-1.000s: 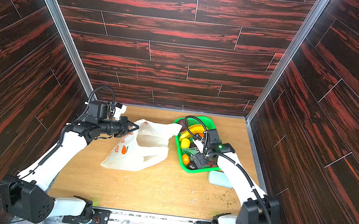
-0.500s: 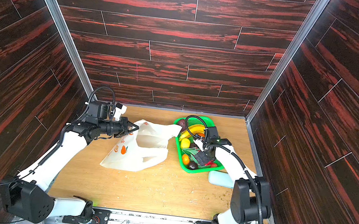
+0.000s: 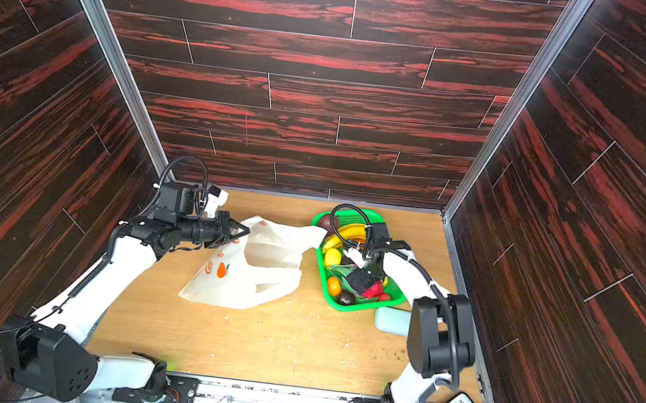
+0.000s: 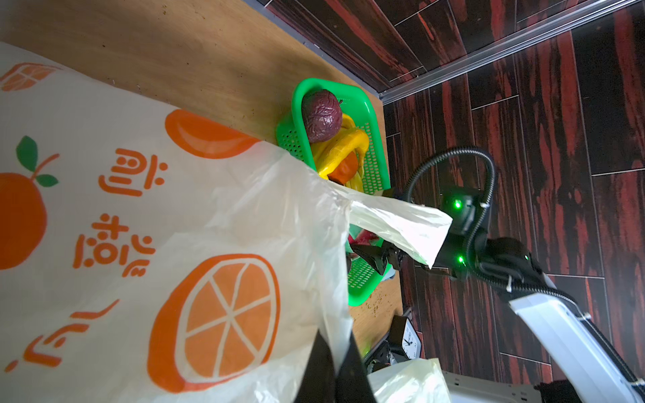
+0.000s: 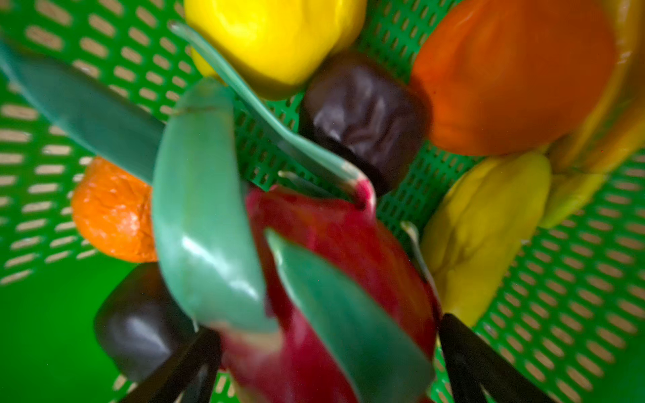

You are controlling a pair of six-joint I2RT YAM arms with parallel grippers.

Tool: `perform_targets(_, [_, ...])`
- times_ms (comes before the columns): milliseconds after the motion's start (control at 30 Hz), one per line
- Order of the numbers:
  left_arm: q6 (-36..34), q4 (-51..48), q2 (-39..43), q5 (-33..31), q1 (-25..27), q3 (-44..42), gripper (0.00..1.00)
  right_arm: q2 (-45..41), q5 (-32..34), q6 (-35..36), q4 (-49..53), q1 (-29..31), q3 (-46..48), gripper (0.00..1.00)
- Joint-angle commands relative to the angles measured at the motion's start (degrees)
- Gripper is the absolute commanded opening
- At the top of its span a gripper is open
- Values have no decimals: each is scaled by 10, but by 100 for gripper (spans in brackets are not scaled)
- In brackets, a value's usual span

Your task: Place the fake fruits into the plastic bag and tie a complex knot

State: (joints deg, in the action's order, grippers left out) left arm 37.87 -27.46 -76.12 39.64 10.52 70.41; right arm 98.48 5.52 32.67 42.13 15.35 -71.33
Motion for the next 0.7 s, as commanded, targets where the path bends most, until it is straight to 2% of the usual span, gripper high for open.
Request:
perform_targets(0, [-9, -11, -3, -4, 1, 17, 0, 36, -31, -6, 60, -4, -20, 97])
perform_targets(267, [-11, -12, -5, -3, 1, 16, 0, 94, -7, -43, 133, -8, -72, 97])
perform_targets(667, [-15, -16, -8, -3, 2, 19, 0, 167, 22, -84, 135, -7, -112, 97])
